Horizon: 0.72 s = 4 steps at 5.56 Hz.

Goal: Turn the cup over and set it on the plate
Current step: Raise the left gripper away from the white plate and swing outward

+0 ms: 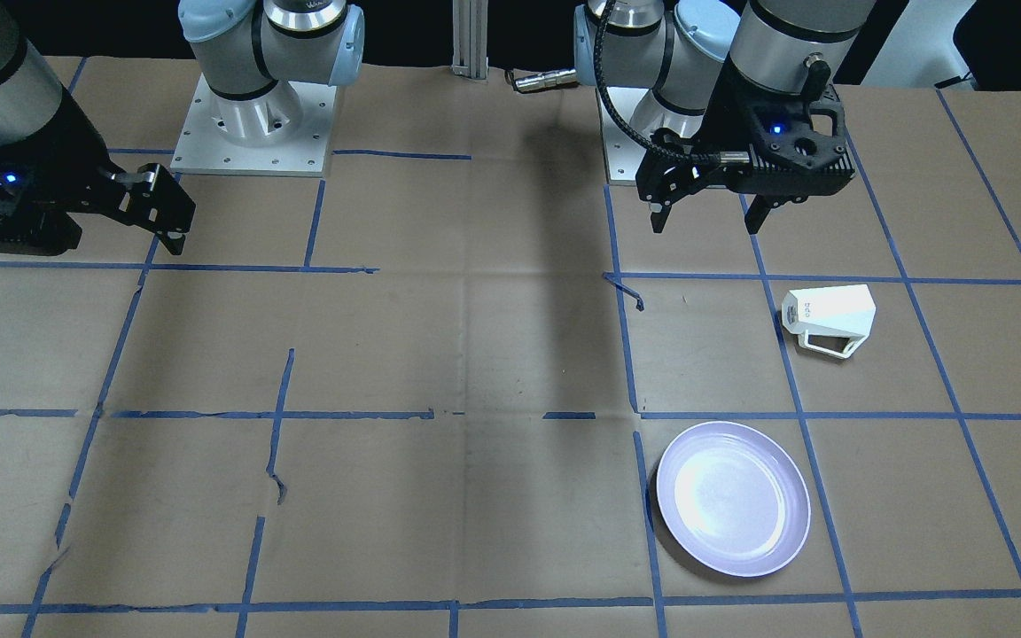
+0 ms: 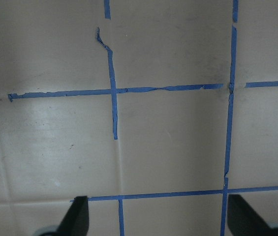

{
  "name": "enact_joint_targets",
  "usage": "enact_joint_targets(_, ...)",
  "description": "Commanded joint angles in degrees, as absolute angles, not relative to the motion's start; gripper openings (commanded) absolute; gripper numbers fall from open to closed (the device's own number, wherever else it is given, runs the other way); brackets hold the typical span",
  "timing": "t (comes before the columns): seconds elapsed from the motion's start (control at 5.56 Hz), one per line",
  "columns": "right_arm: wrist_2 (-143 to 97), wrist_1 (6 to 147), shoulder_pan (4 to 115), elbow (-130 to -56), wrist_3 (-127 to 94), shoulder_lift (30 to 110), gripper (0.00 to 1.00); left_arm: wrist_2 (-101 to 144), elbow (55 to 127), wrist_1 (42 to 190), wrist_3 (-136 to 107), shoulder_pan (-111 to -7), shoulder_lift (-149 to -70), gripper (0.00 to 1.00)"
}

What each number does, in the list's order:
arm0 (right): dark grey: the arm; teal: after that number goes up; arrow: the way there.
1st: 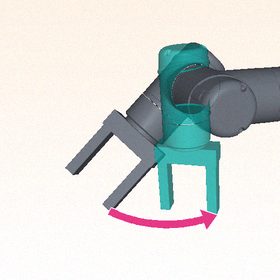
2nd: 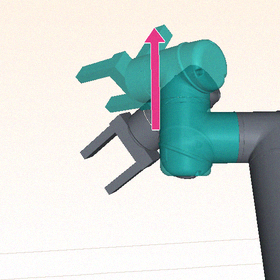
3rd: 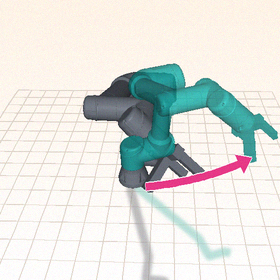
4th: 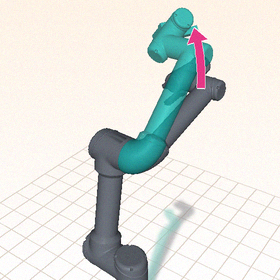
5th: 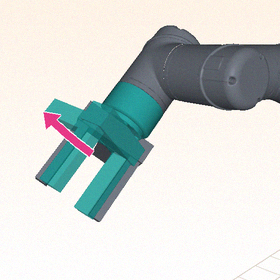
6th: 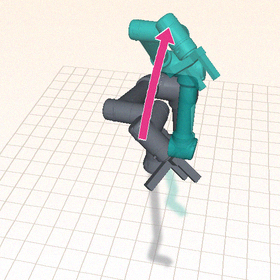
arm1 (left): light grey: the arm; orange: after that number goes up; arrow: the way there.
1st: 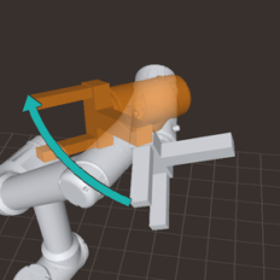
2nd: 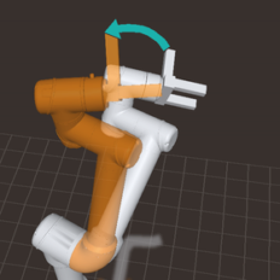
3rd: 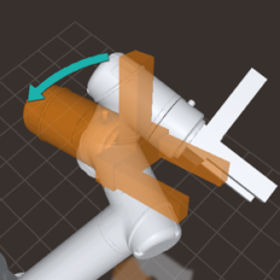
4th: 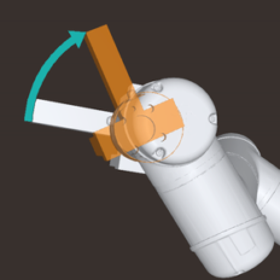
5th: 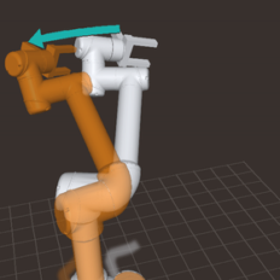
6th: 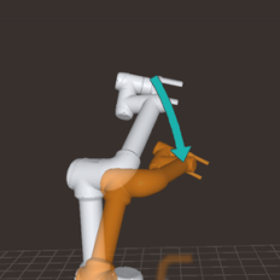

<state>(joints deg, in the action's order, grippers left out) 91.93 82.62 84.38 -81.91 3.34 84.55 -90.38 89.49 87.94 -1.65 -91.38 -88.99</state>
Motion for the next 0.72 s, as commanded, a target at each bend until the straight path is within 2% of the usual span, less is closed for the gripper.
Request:
enact_joint_targets(0.0, 91.93, 82.62, 84.38, -81.91, 3.34, 84.55, 1.00, -92.01, 89.47, 87.98, -0.97, -90.88, -88.60, 0.99)
enact_joint_targets(0.18, 91.93, 82.62, 84.38, -81.91, 3.34, 84.55, 1.00, -92.11, 89.39, 88.07, 2.34, -89.49, -88.33, 0.99)
enact_joint_targets(0.54, 91.93, 82.62, 84.38, -81.91, 3.34, 84.55, 1.00, -91.93, 88.34, 91.21, 18.53, -75.41, -86.40, 0.99)
